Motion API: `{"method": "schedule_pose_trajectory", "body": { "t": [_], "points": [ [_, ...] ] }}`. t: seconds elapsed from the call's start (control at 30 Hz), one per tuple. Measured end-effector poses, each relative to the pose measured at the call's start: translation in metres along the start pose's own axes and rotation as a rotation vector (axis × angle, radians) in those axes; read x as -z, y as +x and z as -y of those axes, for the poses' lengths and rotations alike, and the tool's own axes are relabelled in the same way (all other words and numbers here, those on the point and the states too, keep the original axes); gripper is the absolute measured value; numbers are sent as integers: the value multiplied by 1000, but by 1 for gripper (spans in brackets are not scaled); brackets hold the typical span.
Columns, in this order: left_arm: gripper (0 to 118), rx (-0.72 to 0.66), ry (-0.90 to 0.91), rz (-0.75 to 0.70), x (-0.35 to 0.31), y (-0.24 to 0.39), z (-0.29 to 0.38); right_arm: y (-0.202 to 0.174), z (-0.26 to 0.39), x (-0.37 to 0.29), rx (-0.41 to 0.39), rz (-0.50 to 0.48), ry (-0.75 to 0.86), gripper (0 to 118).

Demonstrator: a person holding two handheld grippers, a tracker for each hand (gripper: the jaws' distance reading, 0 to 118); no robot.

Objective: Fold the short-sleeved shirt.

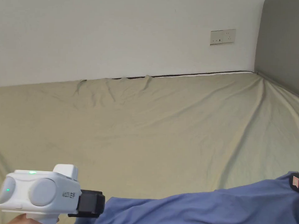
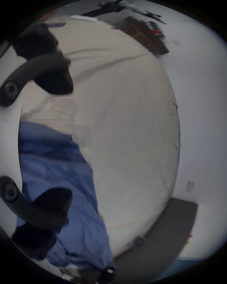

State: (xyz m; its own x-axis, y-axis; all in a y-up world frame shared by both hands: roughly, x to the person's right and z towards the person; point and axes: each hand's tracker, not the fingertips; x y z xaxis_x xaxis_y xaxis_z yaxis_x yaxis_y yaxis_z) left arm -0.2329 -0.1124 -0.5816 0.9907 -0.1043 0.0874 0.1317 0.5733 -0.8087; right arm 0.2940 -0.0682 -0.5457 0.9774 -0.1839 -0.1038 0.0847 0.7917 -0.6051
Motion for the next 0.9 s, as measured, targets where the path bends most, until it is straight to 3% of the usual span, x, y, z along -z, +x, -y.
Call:
{"method": "schedule_pose_trajectory", "body": {
  "t": [0.03,0.17,0.23,0.3,0.33,0.37,0.43,0.53,0.67,0.9],
  "points": [
    [116,20,11,-12,7,1,0,1,0,4,-12,0,-8,3],
    [115,-51,-102,38,40,-2,0,8,2,16,-6,-1,-17,3],
    [107,-59,-114,28,49,-2,2,12,5,19,-2,-4,-18,3],
    [83,-68,-120,45,50,-1,4,14,4,21,-9,-7,-29,3],
    [60,-76,-134,94,50,-2,4,12,6,20,-13,-2,-34,3],
    [46,-99,-118,163,48,-3,4,12,6,20,-17,-1,-36,3],
    [7,-35,-95,175,42,1,2,13,5,22,-22,-4,-32,3],
    [6,-20,-126,172,38,0,-2,9,5,22,-27,-9,-34,3],
    [4,-172,-53,323,14,-19,3,8,7,14,-45,-9,-28,3],
    [4,-128,76,261,-75,-24,25,-1,25,-45,30,-65,47,3]
  ]
}}
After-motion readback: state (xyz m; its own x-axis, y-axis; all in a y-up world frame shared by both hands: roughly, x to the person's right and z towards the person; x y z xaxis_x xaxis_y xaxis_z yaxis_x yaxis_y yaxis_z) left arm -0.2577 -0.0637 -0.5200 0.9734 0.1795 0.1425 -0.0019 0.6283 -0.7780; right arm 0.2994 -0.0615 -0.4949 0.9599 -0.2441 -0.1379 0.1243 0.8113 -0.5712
